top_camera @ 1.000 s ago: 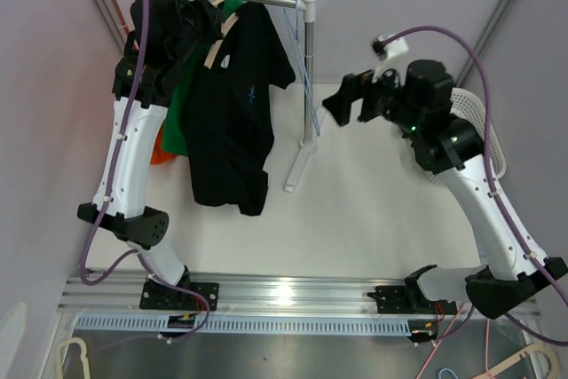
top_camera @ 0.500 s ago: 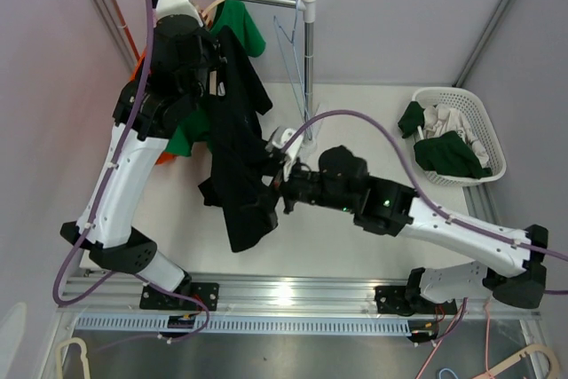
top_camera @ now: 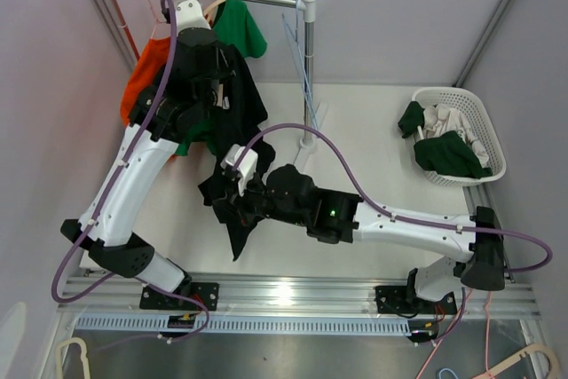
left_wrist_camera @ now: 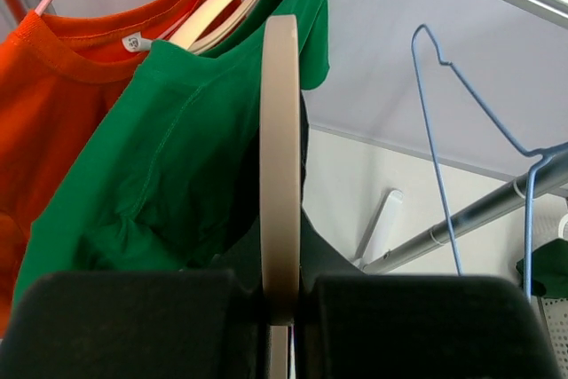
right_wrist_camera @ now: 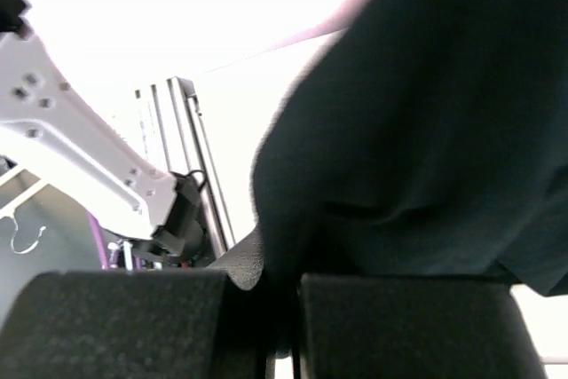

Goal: Remove the t-shirt from the hanger

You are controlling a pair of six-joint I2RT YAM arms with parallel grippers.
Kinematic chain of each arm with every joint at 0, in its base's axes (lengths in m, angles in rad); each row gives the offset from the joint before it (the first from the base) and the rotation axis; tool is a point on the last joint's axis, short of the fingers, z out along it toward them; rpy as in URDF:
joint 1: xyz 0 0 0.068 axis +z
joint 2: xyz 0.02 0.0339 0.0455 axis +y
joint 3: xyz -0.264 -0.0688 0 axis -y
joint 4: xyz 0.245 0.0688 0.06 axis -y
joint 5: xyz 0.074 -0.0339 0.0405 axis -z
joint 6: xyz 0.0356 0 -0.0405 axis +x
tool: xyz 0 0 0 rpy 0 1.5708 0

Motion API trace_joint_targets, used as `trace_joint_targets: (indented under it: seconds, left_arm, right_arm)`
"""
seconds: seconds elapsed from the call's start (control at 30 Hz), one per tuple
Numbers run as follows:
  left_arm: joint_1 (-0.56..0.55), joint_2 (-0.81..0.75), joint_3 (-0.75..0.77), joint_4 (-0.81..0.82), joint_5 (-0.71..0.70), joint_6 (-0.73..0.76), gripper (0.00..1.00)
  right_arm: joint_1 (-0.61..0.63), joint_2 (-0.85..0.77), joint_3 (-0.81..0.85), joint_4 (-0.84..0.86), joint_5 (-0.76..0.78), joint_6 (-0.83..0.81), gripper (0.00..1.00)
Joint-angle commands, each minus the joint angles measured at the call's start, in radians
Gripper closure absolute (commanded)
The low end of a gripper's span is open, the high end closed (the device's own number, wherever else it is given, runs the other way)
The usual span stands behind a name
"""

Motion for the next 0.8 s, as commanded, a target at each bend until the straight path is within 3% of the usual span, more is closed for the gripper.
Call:
trace_joint_targets:
  seconds: [0.0, 0.13, 0.37, 0.6, 0.77]
  left_arm:
    - [-0.002, -0.040, 0.005, 0.099, -0.030, -0.003, 0.99]
    - [0.040, -0.014, -0.027, 0.107, 0.036, -0.052, 0.99]
    - [0.073, 0.052, -0.013, 0.144, 0.030, -0.033, 0.99]
    - [0.104, 0.091, 0.065, 0.119, 0.049, -0.010, 0.99]
    - [0.109, 0.066, 0.151, 0.018, 0.163, -0.013, 0.99]
  right_arm:
    - [0.076, -0.062, 0.028, 0.015, 0.083, 0.003, 1.00]
    - [0.188, -0.093, 0.063, -0.092, 0.163, 0.005, 1.00]
    - [0.366, -0.067, 0.061, -0.216, 0.229, 0.038, 1.00]
    - [0.359, -0.061, -0.099, -0.164, 0.219, 0.150, 1.00]
    - [0.275, -0.106, -0.184, -0.152, 0.228, 0.196, 1.00]
